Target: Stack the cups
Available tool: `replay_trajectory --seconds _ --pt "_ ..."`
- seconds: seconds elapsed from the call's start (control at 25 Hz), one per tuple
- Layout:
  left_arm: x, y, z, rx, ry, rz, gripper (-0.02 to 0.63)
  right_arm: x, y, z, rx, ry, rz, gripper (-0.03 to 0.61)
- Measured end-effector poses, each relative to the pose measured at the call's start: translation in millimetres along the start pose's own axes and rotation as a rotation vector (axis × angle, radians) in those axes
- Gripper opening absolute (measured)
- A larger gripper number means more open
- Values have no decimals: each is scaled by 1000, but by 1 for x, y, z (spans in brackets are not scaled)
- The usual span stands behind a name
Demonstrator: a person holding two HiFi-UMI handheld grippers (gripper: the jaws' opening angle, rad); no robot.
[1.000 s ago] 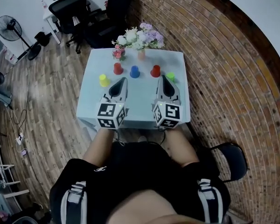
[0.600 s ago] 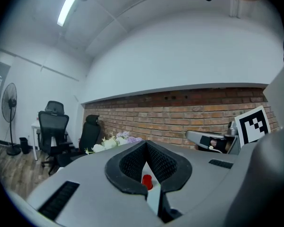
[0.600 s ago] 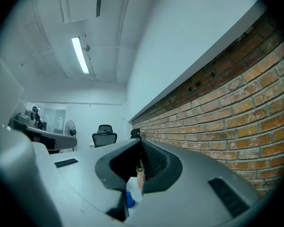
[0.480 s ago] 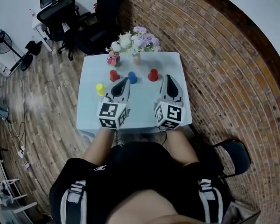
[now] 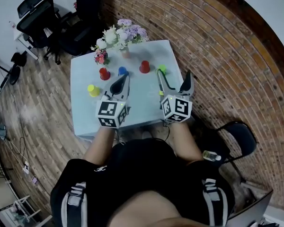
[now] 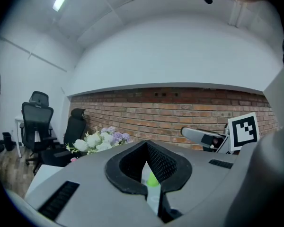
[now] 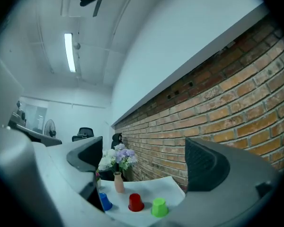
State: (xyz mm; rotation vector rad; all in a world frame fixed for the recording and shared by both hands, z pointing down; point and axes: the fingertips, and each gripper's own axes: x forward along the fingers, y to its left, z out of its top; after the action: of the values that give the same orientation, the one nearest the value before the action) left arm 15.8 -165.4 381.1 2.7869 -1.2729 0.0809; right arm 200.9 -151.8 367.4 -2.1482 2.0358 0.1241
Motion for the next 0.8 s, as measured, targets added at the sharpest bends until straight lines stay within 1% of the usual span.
replay_trajectory --seconds 0.16,0.36,0.48,0.68,0.8 --pt "8 -7 -4 3 17 -35 3 -5 -22 -31 -25 76 -60 535" --pt "19 -10 -9 9 32 -56 3 -11 -44 -98 -28 226 -102 545" --pt "23 -9 -13 11 46 -61 3 -20 -50 -150 -22 344 -101 545" --pt "26 -5 -20 13 65 -51 3 -45 -48 -239 -15 569 -63 545" --pt "23 1 -24 12 76 -36 3 -60 -47 -275 -12 661 -56 545"
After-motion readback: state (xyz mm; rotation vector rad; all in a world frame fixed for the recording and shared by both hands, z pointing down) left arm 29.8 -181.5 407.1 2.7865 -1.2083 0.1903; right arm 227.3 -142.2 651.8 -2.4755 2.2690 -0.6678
